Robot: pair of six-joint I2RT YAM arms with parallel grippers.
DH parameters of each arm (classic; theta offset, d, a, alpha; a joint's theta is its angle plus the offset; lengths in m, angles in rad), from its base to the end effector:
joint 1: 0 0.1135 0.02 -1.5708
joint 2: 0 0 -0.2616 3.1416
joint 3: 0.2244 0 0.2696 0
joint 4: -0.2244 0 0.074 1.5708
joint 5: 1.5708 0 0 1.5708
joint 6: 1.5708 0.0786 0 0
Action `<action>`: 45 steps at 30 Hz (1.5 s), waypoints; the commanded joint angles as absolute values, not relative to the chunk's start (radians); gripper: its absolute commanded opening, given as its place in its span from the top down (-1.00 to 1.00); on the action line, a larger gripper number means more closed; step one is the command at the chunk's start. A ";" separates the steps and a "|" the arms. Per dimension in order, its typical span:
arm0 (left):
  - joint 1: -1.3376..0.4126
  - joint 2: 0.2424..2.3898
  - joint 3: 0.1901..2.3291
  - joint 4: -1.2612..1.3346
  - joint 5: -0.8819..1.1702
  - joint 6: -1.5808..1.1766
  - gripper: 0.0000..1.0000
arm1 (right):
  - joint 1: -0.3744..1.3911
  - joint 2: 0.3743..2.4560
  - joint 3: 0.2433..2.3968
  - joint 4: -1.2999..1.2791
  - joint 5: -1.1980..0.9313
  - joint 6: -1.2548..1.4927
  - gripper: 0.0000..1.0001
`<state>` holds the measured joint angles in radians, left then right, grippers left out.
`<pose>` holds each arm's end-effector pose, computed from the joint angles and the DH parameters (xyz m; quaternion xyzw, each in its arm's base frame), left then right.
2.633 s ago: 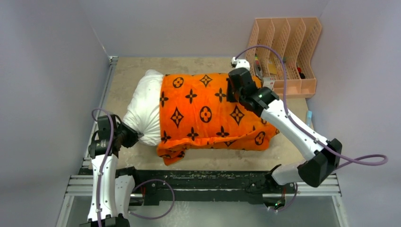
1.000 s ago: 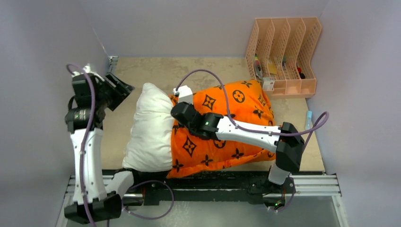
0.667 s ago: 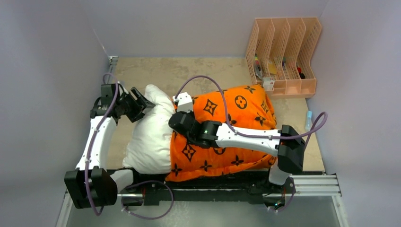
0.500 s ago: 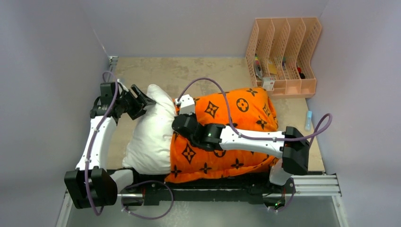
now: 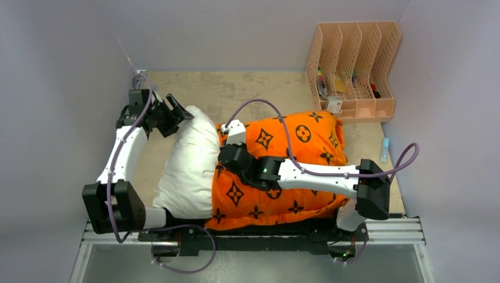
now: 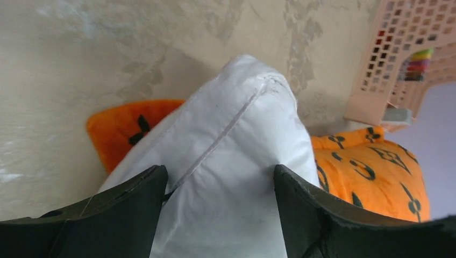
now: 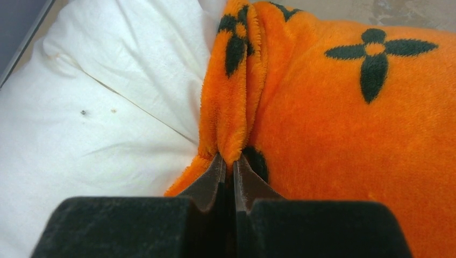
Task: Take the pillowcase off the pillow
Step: Remove the pillow from the pillowcase.
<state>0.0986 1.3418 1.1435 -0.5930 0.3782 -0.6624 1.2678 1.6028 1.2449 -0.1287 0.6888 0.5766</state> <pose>0.3347 0.0039 0.2707 -0.2711 0.8701 -0.2708 0.3101 0.1714 0.3808 0.2761 -0.1092 0.8177 0.2123 0.5239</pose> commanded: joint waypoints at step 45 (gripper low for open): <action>-0.063 0.760 0.747 -0.676 0.373 -0.657 1.00 | 0.966 1.622 1.725 -0.789 0.685 0.452 1.00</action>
<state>-0.0532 0.7815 0.7441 -0.4988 0.3714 -0.7082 1.0866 1.7241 1.8019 -0.7174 0.5514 0.4702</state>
